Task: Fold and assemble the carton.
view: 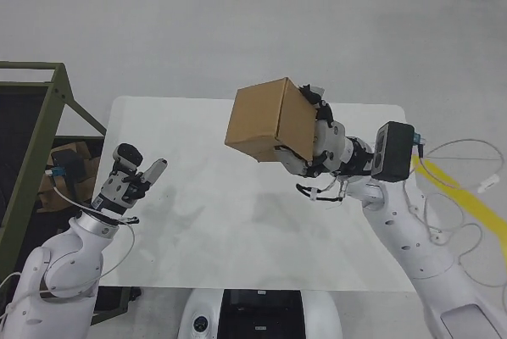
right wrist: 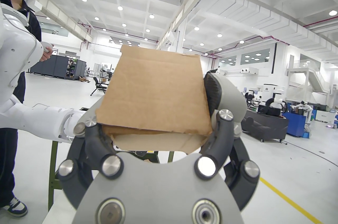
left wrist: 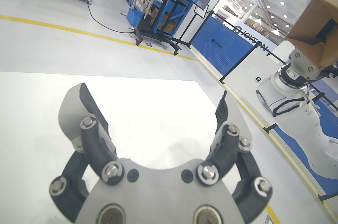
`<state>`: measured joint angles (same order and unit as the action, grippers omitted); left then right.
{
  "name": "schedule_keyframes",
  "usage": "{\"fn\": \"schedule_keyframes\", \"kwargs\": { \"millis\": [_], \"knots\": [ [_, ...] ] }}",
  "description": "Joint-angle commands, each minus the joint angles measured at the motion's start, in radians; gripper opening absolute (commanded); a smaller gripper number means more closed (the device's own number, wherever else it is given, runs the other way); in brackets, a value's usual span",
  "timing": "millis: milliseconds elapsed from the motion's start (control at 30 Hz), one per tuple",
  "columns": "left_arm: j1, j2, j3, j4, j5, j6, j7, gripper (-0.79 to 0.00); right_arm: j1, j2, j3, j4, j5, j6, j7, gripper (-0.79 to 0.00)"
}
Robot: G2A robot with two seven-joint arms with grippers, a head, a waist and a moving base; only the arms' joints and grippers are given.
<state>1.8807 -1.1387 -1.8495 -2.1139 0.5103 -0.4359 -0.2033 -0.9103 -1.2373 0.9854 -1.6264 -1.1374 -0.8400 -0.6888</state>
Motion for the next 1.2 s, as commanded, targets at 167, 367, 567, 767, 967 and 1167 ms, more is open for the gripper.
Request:
{"fn": "schedule_keyframes", "kwargs": {
  "millis": [167, 367, 567, 767, 967, 1167],
  "knots": [
    [0.0, 0.0, 0.0, 0.0, 0.0, 0.0, 0.0, 0.0, 0.03, -0.013, -0.014, 0.033, 0.021, -0.022, -0.011, -0.785],
    [-0.016, 0.0, 0.004, 0.001, 0.004, 0.005, -0.001, 0.0, 0.024, -0.008, 0.026, -0.01, -0.129, 0.018, -0.038, -0.785],
    [-0.031, 0.0, -0.001, 0.008, 0.005, 0.011, -0.01, 0.0, -0.02, 0.012, 0.099, -0.114, -0.375, 0.111, -0.043, -0.785],
    [-0.039, 0.0, -0.003, 0.012, 0.003, 0.02, -0.014, 0.0, -0.079, 0.033, 0.167, -0.233, -0.557, 0.199, -0.015, -0.785],
    [-0.038, -0.002, -0.006, 0.014, 0.003, 0.028, -0.013, 0.0, -0.143, 0.05, 0.221, -0.347, -0.716, 0.286, 0.015, -0.785],
    [-0.037, -0.003, -0.007, 0.016, 0.004, 0.029, -0.01, 0.0, -0.195, 0.063, 0.254, -0.422, -0.83, 0.347, 0.046, -0.785]
  ]
}}
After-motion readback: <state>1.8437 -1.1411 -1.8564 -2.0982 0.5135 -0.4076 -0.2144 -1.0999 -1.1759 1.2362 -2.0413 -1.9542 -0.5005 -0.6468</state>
